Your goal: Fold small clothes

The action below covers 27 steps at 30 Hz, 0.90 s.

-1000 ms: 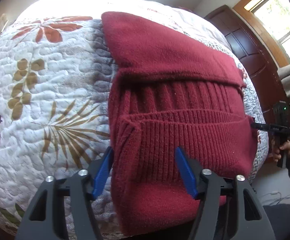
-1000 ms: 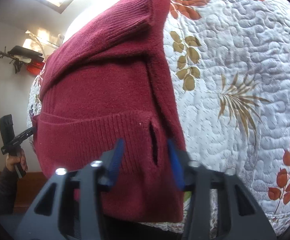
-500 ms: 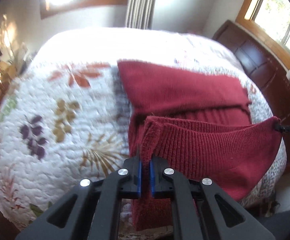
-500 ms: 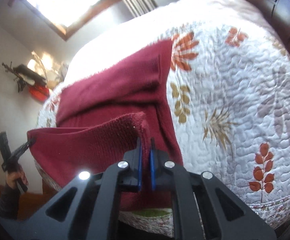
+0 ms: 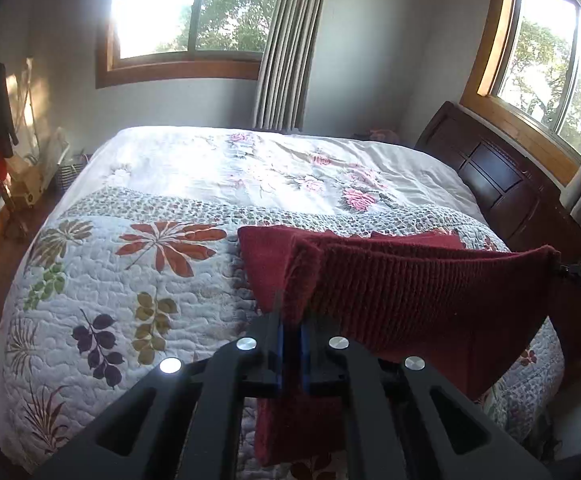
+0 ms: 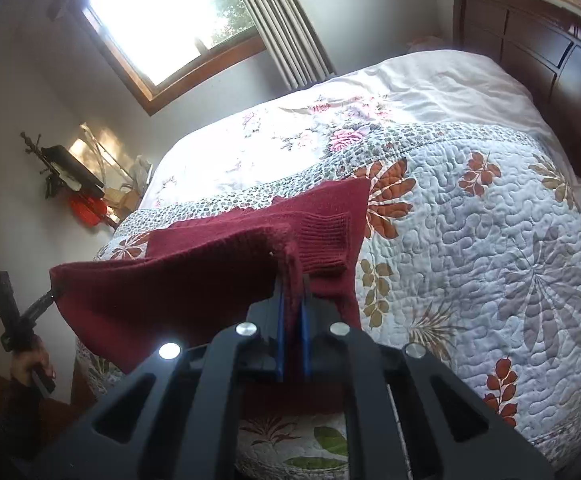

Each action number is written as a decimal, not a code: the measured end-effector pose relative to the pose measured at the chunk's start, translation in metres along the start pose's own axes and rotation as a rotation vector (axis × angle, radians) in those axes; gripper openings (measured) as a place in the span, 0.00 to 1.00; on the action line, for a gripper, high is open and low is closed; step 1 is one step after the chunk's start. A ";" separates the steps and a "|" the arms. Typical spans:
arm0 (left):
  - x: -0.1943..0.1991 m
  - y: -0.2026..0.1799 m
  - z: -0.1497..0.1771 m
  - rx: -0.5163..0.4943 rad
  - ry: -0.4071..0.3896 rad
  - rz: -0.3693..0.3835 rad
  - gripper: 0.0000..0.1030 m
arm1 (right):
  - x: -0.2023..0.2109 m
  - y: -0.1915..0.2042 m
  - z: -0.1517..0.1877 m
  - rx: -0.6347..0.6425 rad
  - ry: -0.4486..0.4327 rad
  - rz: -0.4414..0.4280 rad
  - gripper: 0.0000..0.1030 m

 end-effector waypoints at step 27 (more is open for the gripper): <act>-0.126 -0.004 -0.123 -0.096 0.045 0.073 0.06 | -0.098 -0.026 -0.142 0.038 0.052 -0.016 0.05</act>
Point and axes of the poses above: each gripper's, at about its wrist camera, not at the fingertips, and x roughly against the way its jaws point, y to its left, z to its underside, the point moved 8 cm from there along -x, roughly the way its jaws point, and after that the axes turned 9 degrees about -z, right-handed, at the moved point
